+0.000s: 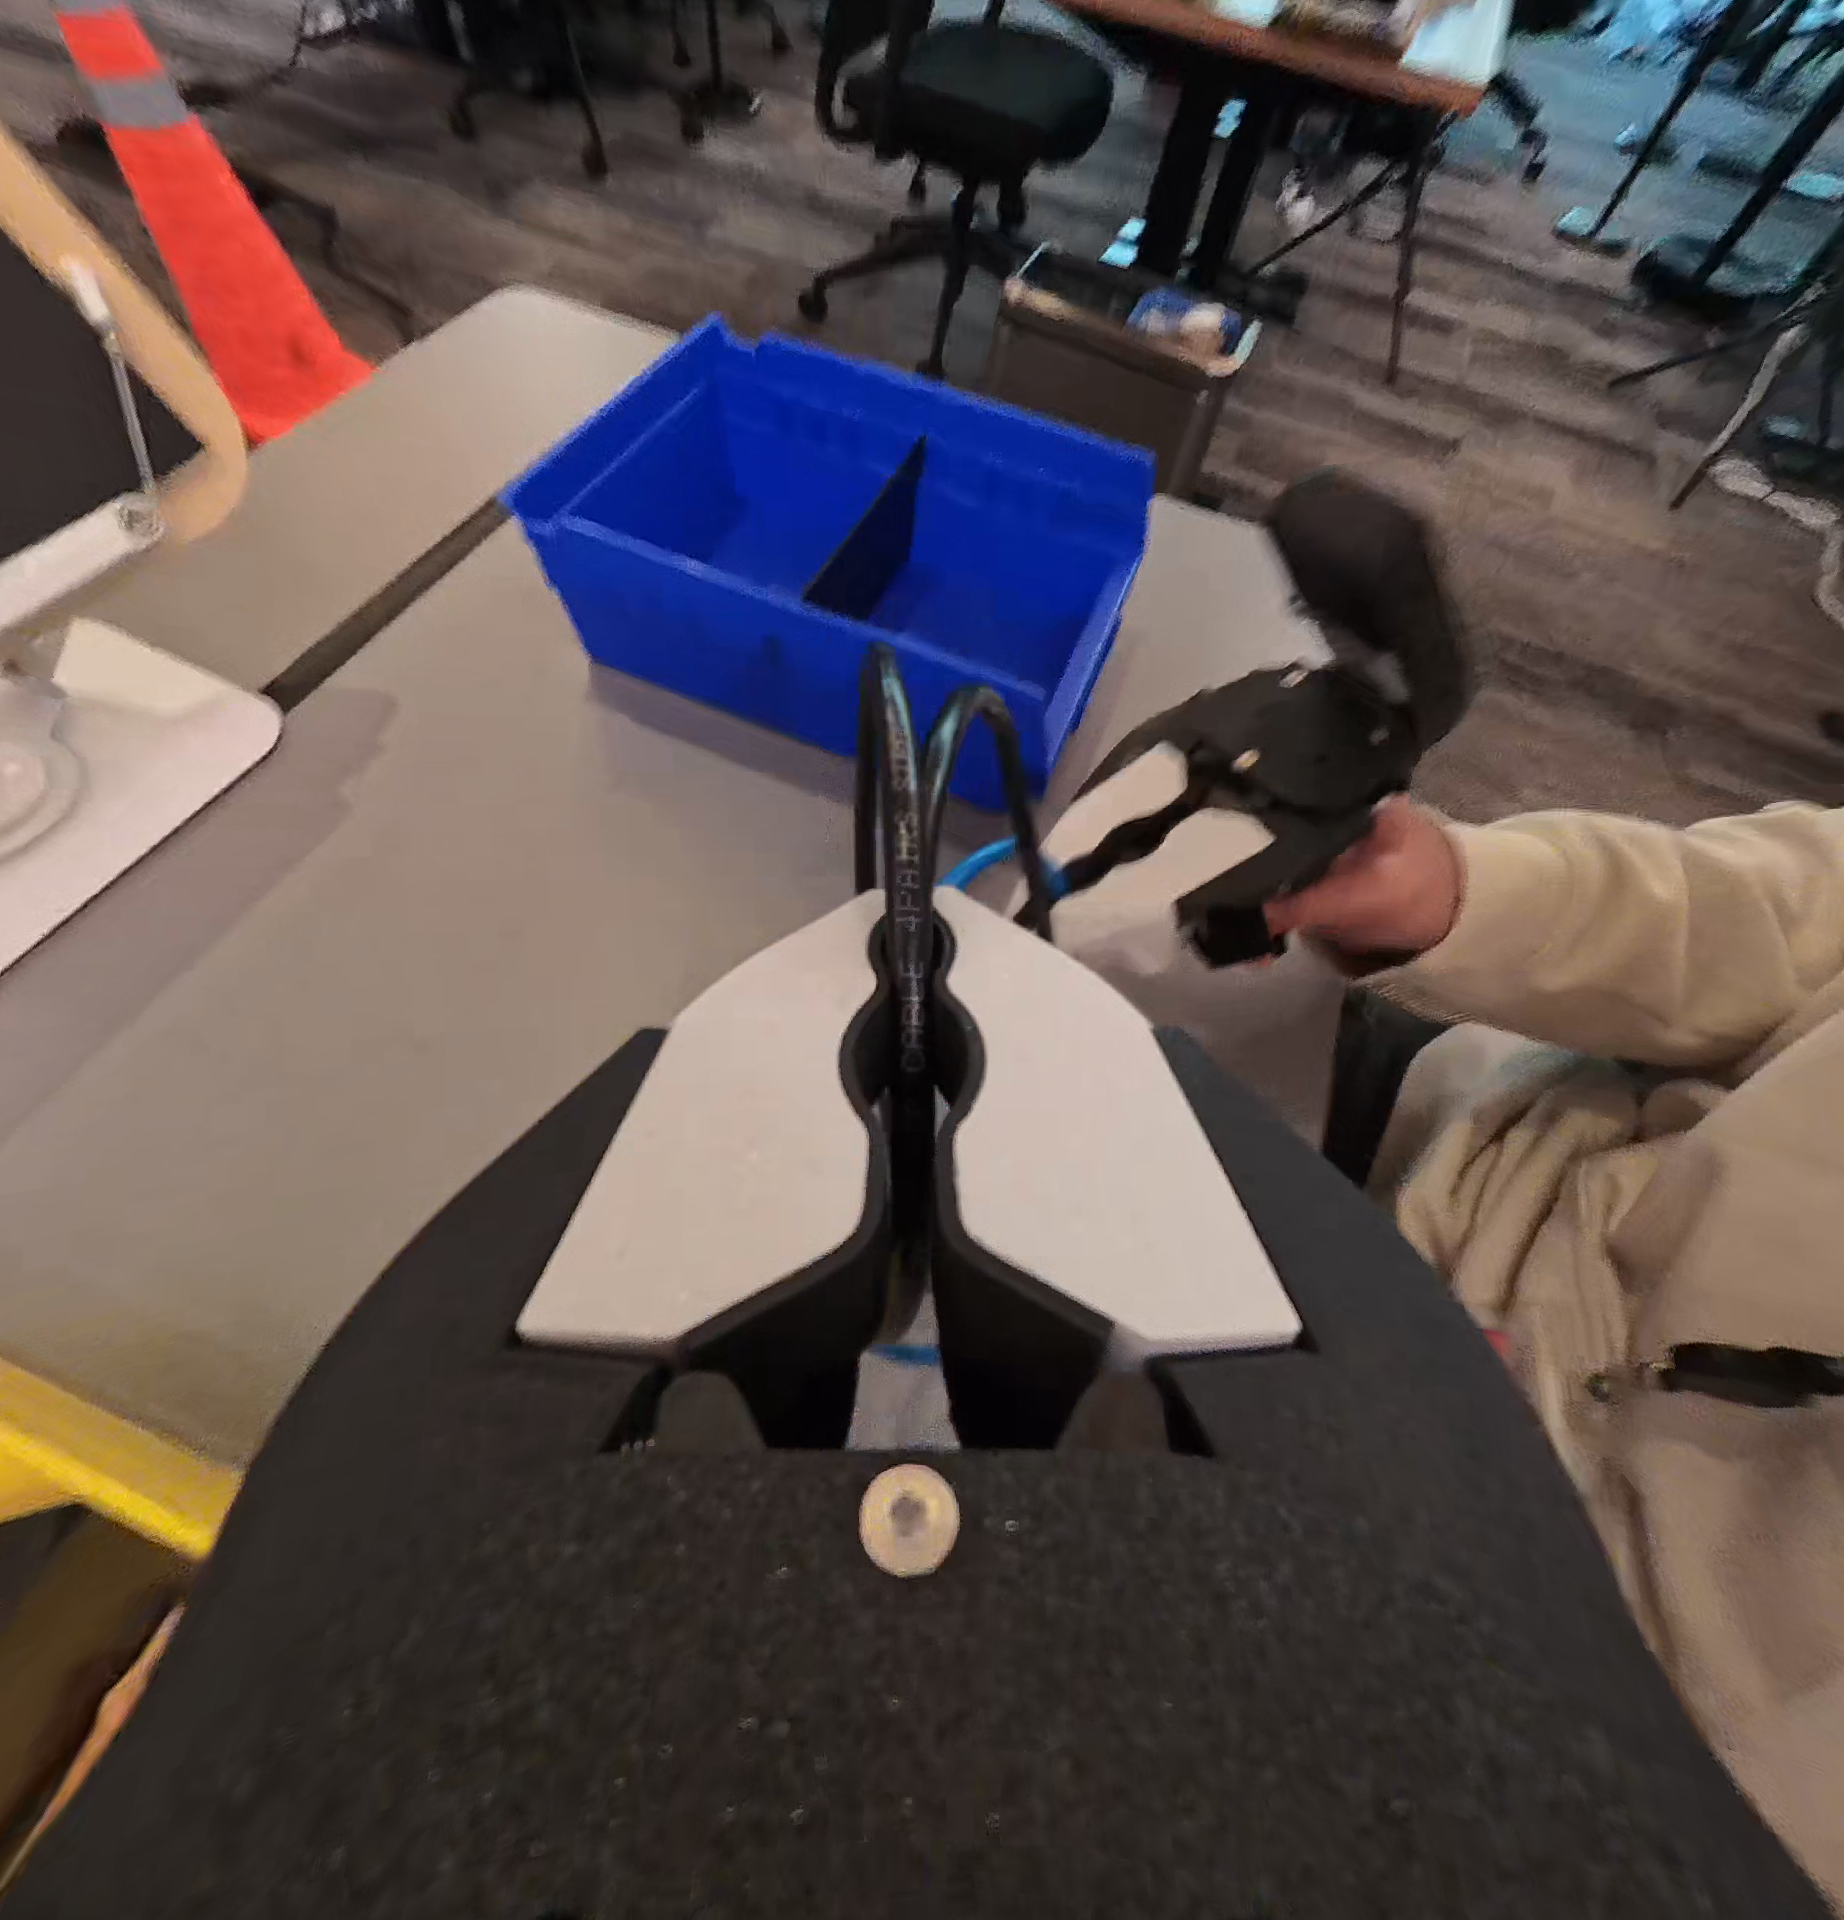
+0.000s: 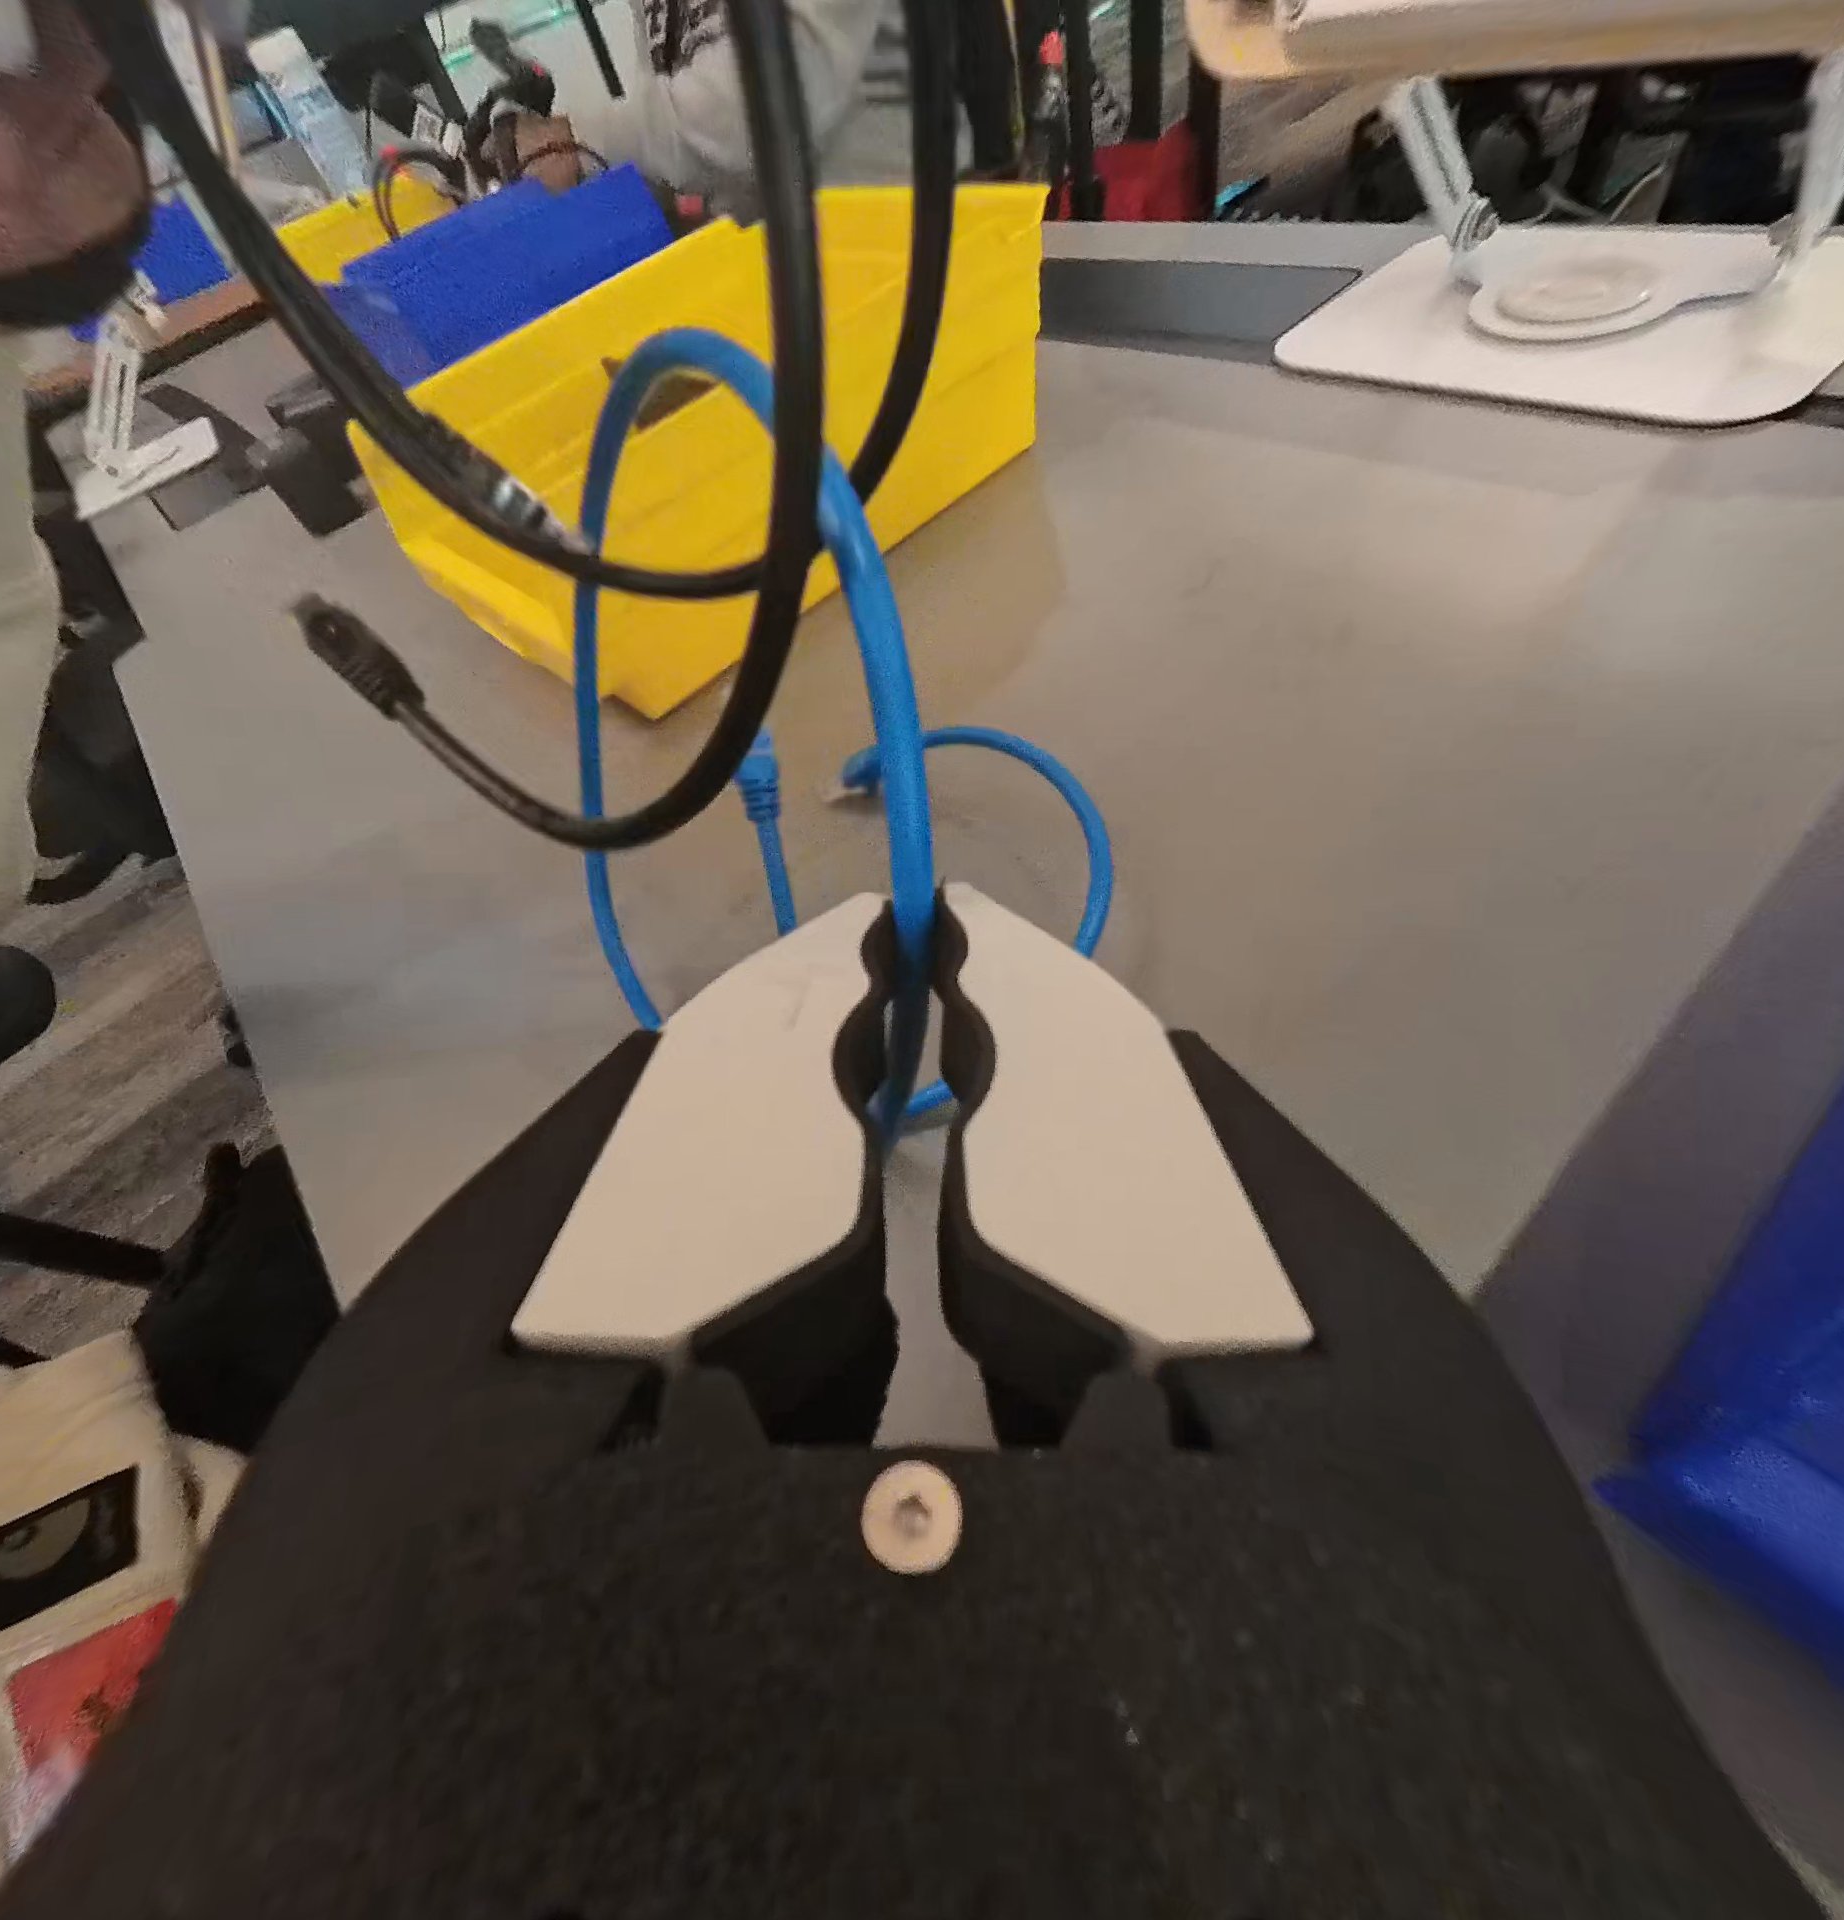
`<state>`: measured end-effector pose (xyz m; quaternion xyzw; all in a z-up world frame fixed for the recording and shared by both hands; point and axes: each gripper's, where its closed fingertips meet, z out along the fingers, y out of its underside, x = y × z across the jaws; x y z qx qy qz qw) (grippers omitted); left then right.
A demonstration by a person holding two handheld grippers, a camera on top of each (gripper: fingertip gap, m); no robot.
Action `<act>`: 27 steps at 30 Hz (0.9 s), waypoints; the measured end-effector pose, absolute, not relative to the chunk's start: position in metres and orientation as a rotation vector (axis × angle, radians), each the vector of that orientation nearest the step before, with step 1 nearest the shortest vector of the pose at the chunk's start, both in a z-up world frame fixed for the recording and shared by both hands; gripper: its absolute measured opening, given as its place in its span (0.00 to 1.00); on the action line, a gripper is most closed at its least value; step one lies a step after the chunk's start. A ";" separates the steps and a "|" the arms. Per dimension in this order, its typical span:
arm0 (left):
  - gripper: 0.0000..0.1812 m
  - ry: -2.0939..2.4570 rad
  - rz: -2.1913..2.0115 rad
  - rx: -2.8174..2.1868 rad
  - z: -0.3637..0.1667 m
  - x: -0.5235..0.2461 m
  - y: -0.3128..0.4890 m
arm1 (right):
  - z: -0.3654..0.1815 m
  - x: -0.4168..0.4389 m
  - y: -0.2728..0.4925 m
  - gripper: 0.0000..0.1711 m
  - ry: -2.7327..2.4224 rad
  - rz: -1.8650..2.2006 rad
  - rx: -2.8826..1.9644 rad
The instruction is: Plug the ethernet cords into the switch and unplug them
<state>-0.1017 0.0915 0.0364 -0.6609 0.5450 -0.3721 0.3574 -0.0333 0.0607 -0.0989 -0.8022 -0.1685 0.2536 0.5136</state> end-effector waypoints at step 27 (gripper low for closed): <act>0.00 1.185 -1.546 -1.580 0.038 -0.072 0.076 | -0.026 -0.050 0.026 0.17 -0.402 1.282 -1.486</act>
